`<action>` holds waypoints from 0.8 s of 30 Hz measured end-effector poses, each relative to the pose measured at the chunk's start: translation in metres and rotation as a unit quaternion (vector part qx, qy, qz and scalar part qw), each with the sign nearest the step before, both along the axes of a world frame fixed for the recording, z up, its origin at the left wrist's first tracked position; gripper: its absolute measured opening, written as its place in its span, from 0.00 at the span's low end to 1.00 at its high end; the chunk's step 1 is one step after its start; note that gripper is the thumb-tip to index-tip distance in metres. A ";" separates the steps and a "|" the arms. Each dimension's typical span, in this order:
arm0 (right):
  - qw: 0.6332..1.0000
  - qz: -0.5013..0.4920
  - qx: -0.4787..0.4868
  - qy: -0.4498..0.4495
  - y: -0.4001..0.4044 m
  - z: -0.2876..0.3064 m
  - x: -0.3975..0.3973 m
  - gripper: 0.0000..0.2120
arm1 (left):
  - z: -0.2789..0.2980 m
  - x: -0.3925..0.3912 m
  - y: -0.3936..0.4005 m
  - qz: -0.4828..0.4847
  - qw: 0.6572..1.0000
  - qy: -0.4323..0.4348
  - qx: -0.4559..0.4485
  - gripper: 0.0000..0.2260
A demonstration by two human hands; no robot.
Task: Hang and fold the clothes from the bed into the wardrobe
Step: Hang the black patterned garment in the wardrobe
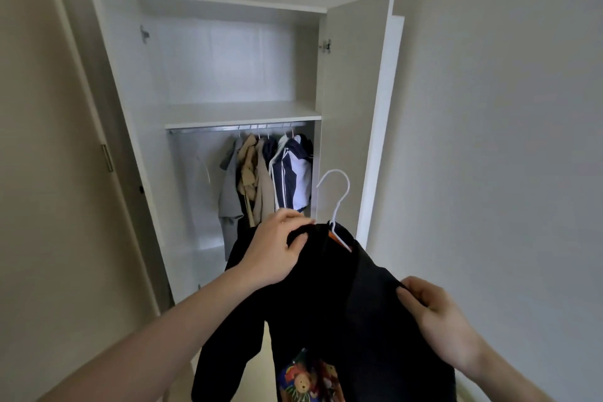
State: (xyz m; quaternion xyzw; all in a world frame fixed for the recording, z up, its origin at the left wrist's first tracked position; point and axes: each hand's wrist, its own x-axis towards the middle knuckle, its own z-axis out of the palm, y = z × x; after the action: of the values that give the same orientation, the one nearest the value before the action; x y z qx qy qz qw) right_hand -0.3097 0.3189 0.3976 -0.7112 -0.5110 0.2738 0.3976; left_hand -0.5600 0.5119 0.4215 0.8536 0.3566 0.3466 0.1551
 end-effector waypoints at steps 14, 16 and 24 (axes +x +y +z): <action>0.995 0.062 0.013 0.079 0.230 -0.007 -0.064 0.12 | 0.000 -0.033 0.113 0.015 0.973 -0.003 -0.229 0.11; 0.992 0.070 0.021 0.105 0.272 -0.013 -0.069 0.11 | 0.000 -0.026 0.137 0.036 0.964 -0.009 -0.263 0.12; 0.967 0.171 -0.011 0.189 0.420 -0.028 -0.069 0.08 | -0.006 0.005 0.258 0.181 0.911 -0.077 -0.361 0.19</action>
State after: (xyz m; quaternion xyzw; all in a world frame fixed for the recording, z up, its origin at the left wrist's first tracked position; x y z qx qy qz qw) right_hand -0.3789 0.7391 0.3695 -0.5526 -0.5375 0.4728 0.4268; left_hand -0.5547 0.7696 0.4154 0.6308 0.5930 0.2805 0.4144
